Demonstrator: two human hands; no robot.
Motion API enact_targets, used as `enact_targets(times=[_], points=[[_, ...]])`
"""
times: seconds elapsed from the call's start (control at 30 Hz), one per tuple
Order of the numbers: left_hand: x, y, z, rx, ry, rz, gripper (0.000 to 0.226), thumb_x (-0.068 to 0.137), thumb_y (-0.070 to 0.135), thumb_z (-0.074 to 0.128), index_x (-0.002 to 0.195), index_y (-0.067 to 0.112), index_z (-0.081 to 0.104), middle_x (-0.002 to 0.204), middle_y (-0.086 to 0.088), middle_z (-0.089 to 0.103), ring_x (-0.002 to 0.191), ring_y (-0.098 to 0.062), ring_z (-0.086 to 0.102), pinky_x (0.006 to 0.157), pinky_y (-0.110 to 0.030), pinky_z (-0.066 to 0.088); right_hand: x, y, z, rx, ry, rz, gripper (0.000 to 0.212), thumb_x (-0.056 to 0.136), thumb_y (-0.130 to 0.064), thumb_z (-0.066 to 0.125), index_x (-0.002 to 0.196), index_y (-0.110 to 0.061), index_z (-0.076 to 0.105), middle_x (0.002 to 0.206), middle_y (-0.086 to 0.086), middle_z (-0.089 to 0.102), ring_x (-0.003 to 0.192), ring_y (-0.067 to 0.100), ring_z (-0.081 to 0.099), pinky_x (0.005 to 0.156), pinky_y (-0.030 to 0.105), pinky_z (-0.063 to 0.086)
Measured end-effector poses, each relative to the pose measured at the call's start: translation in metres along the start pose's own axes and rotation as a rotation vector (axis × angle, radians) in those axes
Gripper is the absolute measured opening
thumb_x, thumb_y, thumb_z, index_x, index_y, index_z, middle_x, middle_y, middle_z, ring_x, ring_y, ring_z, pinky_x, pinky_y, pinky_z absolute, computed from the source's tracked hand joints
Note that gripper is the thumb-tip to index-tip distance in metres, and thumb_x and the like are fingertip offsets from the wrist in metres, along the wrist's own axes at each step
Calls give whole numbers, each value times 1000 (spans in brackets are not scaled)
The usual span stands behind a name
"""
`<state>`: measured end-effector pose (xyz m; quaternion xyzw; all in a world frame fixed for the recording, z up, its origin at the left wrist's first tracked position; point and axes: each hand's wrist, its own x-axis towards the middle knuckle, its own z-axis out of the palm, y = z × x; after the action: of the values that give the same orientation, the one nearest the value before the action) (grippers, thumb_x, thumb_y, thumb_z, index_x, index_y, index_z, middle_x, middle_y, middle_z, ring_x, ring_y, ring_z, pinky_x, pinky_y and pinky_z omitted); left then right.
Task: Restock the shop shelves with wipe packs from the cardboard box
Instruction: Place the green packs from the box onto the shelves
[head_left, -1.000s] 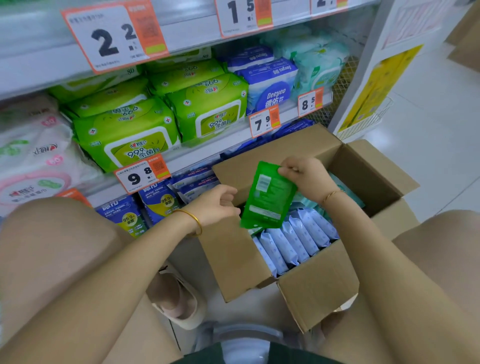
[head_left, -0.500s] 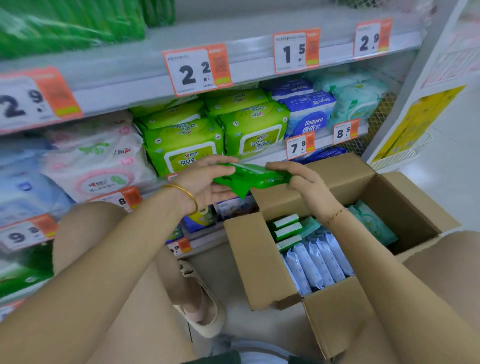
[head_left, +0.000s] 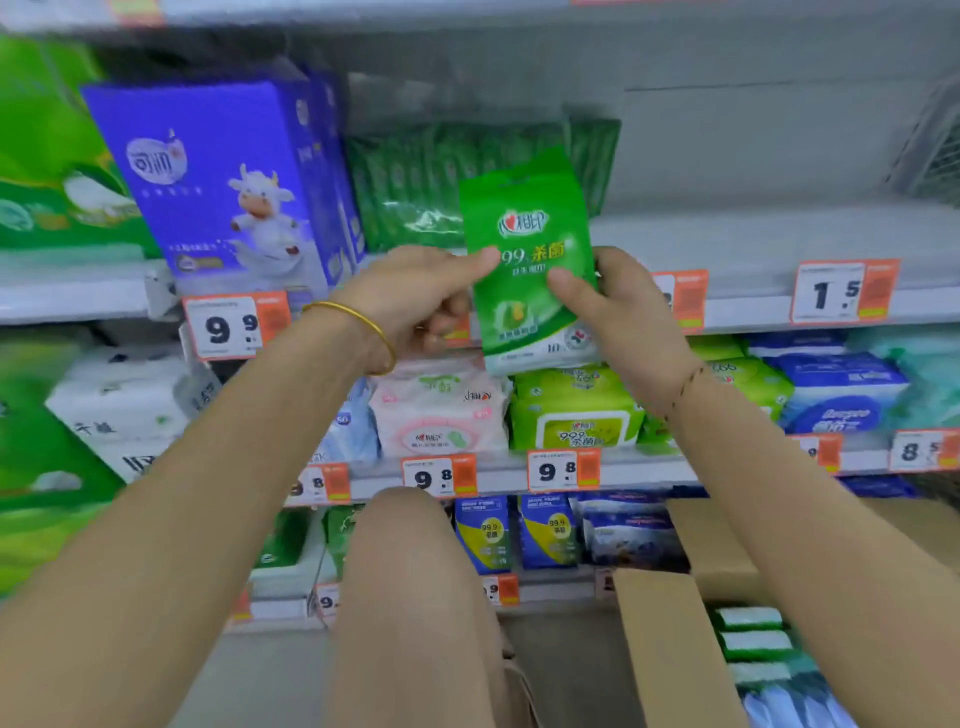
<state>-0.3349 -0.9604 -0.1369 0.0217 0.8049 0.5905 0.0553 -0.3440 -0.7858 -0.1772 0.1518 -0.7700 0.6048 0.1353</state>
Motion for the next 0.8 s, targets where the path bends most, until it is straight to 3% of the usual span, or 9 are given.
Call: enact_targets(times=[0.1, 0.2, 0.3, 0.37, 0.4, 0.5, 0.6, 0.7, 0.8], points=[[23, 10, -25, 124, 125, 134, 11, 91, 23, 58, 98, 16, 61, 84, -2, 60, 60, -9, 51, 40, -15, 37, 48, -20, 34, 66, 27, -19, 15, 93, -20, 55, 104, -10, 52, 103, 6, 63, 93, 19, 61, 87, 36, 50], [65, 20, -51, 205, 353, 247, 28, 90, 14, 56, 117, 8, 56, 101, -5, 59, 80, -17, 56, 36, -11, 45, 95, -33, 62, -88, 17, -61, 27, 95, -23, 52, 114, -6, 47, 104, 4, 57, 94, 18, 55, 83, 31, 45], [107, 19, -70, 214, 458, 231, 27, 88, 7, 57, 115, 4, 56, 104, -12, 61, 92, -26, 62, 57, -28, 60, 138, -32, 82, -225, -1, 1, 33, 94, -28, 52, 120, -7, 46, 116, 8, 59, 104, 24, 56, 89, 36, 46], [131, 14, -79, 233, 475, 151, 25, 87, 6, 58, 112, 0, 58, 112, -21, 63, 102, -33, 64, 82, -44, 57, 160, -23, 93, -272, -11, 89, 35, 94, -28, 53, 121, -7, 45, 121, 11, 57, 109, 28, 56, 92, 44, 48], [141, 11, -81, 263, 488, 107, 25, 87, 5, 57, 111, -2, 58, 115, -23, 62, 105, -35, 63, 89, -45, 54, 169, -18, 99, -288, -15, 137, 38, 93, -27, 54, 122, -6, 43, 123, 13, 56, 109, 31, 57, 92, 47, 49], [159, 4, -82, 356, 518, 30, 27, 86, 2, 54, 113, -5, 55, 119, -23, 60, 110, -37, 60, 93, -44, 52, 186, -2, 117, -315, -5, 274, 45, 91, -22, 58, 127, -4, 37, 125, 18, 53, 108, 35, 58, 91, 48, 51], [162, -1, -73, 453, 516, -1, 32, 84, 0, 56, 116, -6, 54, 121, -23, 59, 113, -37, 57, 95, -39, 49, 194, 15, 125, -321, 90, 373, 49, 89, -17, 62, 126, -1, 34, 124, 18, 53, 111, 33, 55, 89, 39, 47], [162, -3, -68, 506, 484, -28, 29, 85, 0, 54, 114, -7, 55, 118, -23, 60, 111, -36, 57, 88, -37, 47, 196, 23, 125, -321, 141, 369, 48, 89, -13, 62, 123, 0, 32, 121, 17, 55, 110, 31, 54, 81, 35, 42], [160, -1, -66, 528, 480, -35, 32, 88, -2, 49, 119, -6, 51, 122, -22, 58, 114, -35, 55, 91, -36, 44, 195, 23, 123, -421, 102, 313, 48, 89, -17, 61, 124, 0, 33, 120, 17, 57, 110, 31, 56, 85, 36, 44]])
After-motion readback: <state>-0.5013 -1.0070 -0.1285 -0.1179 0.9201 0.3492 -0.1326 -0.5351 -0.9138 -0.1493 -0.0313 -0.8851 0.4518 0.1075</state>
